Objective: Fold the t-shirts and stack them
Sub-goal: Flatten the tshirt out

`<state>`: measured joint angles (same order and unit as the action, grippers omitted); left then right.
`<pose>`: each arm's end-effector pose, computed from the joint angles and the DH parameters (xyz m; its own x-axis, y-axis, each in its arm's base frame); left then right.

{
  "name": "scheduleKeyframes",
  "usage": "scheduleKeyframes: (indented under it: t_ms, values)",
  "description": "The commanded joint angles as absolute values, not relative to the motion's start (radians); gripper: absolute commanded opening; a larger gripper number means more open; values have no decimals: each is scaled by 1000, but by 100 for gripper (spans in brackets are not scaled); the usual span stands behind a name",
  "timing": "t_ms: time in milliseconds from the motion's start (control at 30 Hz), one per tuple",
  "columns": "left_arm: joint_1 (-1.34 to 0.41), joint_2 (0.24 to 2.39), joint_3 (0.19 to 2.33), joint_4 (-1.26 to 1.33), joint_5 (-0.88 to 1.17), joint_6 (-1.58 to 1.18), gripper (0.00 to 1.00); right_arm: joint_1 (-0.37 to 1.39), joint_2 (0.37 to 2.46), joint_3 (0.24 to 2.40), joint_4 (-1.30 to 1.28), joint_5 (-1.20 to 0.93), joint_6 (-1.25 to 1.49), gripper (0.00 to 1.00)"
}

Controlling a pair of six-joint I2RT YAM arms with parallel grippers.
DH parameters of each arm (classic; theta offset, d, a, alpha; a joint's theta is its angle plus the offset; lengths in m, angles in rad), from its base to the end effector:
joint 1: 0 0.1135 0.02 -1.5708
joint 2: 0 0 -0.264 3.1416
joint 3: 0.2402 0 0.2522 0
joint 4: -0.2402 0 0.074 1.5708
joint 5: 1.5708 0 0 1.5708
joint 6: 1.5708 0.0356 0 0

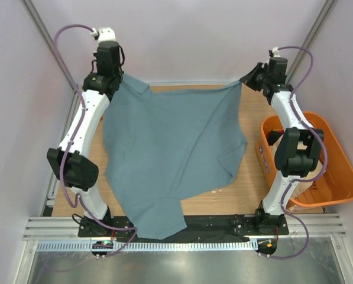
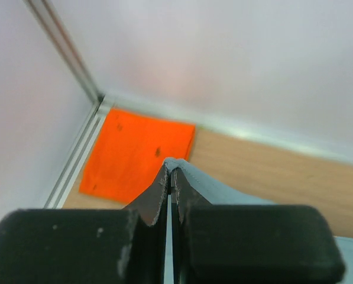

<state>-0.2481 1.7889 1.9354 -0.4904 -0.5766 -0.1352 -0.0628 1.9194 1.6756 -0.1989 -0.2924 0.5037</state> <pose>0.4007 -0.0815 0.4313 -0.2845 -0.0445 -0.9576 -0.3331 0.9413 0.0552 0.4598 -0.0186 0.3144 -0.4709 0.4927 -0.7318 0.0313 0.8383 0.5443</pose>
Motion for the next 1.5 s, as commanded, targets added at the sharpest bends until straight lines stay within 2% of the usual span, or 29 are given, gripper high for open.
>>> scheduleKeyframes:
  t_ms: [0,267,467,733,867,1033,1167,1233,1400,1467]
  values:
    - [-242,1623,2101,-446,-502,-196,0,-57,1697,1700,-143,-325,511,1]
    - [-242,1338,2140,-396,-200,-193,0,-58,1266,1599,-155,-338,492,1]
    - [-242,1056,2123,-374,-91,-212,0,-58,933,1549,-190,-318,460,1]
    - [-265,865,2154,-336,23,-296,0,-35,692,1643,-293,-253,422,1]
    - [-290,862,2177,-333,17,-292,0,-14,683,1693,-307,-227,407,1]
    - [-291,948,2183,-316,18,-265,0,-2,759,1639,-243,-235,402,1]
    - [-293,1076,2186,-330,6,-239,0,0,870,1577,-160,-258,400,1]
    - [-291,1174,2187,-336,-70,-216,0,0,1009,1549,-118,-271,400,1]
    - [-291,1389,2213,-426,-147,-146,0,0,1196,1490,-7,-293,410,1]
    - [-291,1416,2091,-404,-178,-111,0,0,1245,1428,69,-307,431,1]
